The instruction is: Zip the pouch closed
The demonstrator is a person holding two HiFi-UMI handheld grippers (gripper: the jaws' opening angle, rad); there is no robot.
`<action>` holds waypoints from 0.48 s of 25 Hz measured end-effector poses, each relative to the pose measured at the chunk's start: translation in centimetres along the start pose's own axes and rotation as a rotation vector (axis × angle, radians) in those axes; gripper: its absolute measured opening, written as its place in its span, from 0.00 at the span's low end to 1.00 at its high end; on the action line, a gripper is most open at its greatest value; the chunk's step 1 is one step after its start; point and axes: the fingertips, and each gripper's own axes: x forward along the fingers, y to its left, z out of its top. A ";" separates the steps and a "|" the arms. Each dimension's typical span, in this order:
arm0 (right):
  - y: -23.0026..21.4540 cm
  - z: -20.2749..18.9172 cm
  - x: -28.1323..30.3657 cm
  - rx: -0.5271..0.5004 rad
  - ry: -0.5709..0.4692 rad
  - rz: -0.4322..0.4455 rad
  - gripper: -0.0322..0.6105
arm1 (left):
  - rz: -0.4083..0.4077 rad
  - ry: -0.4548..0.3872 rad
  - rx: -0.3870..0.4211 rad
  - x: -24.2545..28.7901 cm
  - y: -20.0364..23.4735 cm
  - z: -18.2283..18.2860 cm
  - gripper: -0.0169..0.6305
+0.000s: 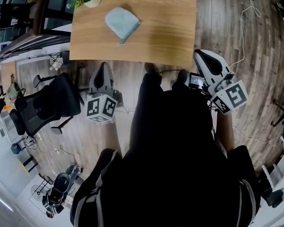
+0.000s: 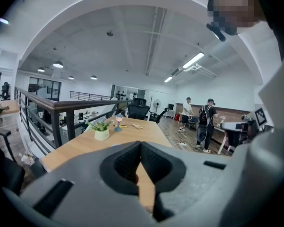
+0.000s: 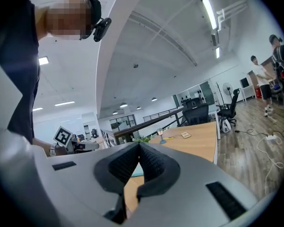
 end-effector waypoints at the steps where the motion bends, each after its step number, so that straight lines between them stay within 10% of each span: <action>1: 0.3 -0.1 0.9 -0.008 0.017 0.001 0.07 | 0.002 0.002 -0.017 0.4 0.8 -0.4 0.03; 12: 5.5 1.3 16.0 -0.084 0.135 -0.054 0.07 | -0.144 0.091 -0.114 8.1 9.9 -4.3 0.03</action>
